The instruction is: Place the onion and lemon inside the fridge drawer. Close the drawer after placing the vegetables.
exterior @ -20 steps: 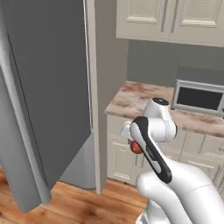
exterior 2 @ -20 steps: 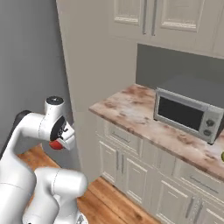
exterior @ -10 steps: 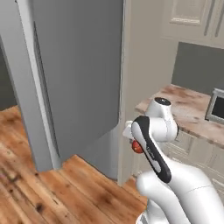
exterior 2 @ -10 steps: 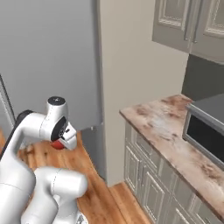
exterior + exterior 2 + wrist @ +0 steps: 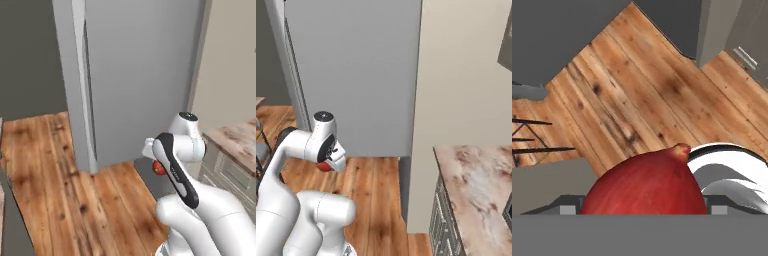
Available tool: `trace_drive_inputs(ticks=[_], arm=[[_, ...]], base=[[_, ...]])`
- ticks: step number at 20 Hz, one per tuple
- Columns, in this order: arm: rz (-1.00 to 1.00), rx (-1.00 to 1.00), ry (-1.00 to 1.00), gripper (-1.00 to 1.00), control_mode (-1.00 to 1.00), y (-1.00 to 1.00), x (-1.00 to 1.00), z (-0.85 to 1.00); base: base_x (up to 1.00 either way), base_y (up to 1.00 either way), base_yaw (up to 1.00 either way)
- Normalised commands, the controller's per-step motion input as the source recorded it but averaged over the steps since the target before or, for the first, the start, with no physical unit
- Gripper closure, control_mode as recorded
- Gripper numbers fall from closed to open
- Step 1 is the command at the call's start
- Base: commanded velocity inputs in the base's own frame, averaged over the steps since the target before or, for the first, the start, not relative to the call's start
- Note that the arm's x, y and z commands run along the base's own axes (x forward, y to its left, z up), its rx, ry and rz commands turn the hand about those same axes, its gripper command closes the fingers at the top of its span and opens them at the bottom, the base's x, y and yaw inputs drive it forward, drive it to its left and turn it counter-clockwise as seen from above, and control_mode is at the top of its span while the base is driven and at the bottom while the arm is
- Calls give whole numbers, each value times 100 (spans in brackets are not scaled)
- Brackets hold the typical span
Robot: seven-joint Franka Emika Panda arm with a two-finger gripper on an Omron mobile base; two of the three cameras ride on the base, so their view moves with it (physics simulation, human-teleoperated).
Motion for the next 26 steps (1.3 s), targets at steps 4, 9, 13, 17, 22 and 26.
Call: trace_drive_inputs(ticks=[4, 9, 13, 17, 22, 26], arm=[[0, 0, 0, 100, 100, 0, 0, 0], [0, 0, 0, 100, 100, 0, 0, 0], [0, 0, 0, 100, 100, 0, 0, 0], [0, 0, 0, 100, 100, 0, 0, 0], [0, 0, 0, 100, 100, 0, 0, 0], [0, 0, 0, 100, 100, 0, 0, 0]], base=[[-32, 0, 75], [-9, 20, 64], [29, 29, 38], [22, 42, 22], [0, 25, 32], [-55, 24, 40]])
